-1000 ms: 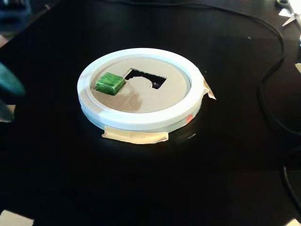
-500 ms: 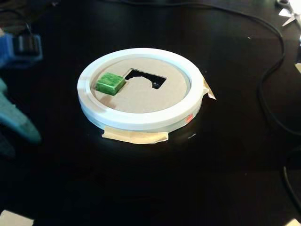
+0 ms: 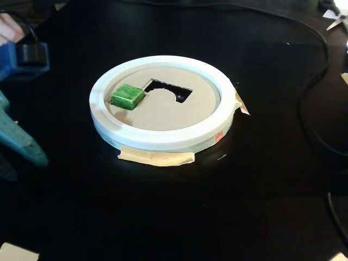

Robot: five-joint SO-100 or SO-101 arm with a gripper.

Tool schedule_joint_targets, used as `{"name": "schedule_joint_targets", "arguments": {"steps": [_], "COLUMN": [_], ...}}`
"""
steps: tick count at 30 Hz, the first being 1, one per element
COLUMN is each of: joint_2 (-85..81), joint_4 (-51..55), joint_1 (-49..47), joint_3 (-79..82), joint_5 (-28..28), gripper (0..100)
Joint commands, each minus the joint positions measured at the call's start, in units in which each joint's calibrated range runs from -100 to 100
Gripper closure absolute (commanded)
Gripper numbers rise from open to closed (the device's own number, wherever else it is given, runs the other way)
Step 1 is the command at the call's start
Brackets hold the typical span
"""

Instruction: Pick up the square block and drop it in corresponding square shaped hole

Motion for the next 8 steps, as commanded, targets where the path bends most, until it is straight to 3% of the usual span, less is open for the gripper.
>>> {"name": "schedule_joint_targets", "arguments": {"steps": [1,8], "joint_2": [-0.4,-0.4], "joint_4": [-1.5,-1.5], "joint_1": [0.9,0.9], "joint_3": [0.1,0.2], "joint_5": [0.1,0.1], "gripper": [12,12]}}
